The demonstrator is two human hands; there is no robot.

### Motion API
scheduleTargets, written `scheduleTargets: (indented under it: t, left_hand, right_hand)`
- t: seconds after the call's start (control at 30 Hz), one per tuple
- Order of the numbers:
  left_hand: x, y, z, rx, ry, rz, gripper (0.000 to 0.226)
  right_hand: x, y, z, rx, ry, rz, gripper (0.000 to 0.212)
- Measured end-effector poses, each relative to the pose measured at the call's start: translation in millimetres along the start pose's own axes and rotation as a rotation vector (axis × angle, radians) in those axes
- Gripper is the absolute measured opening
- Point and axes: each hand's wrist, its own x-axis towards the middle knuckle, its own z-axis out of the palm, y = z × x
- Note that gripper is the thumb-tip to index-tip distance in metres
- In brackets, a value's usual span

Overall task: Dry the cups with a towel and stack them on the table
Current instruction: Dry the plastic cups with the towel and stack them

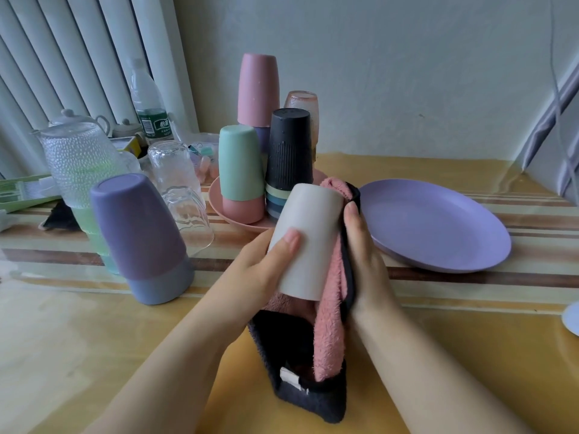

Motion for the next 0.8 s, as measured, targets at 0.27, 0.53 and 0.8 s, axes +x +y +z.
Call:
scheduleTargets:
  t: [0.27,0.53,0.8]
  left_hand:
    - [0,11,2,-0.613,-0.014,-0.069,0.039]
    - [8,-2,-3,-0.033,0.465,0.210,0.044]
    - [3,-10,2,0.246,0.213,0.197,0.070]
  right_hand:
    - [-6,6,3,0.060,-0.044,0.132,0.037]
    - [-8,0,6,-0.112,-0.015,-0.112,0.032]
    - [-6,7,18,-0.219,-0.034,-0.233,0.044]
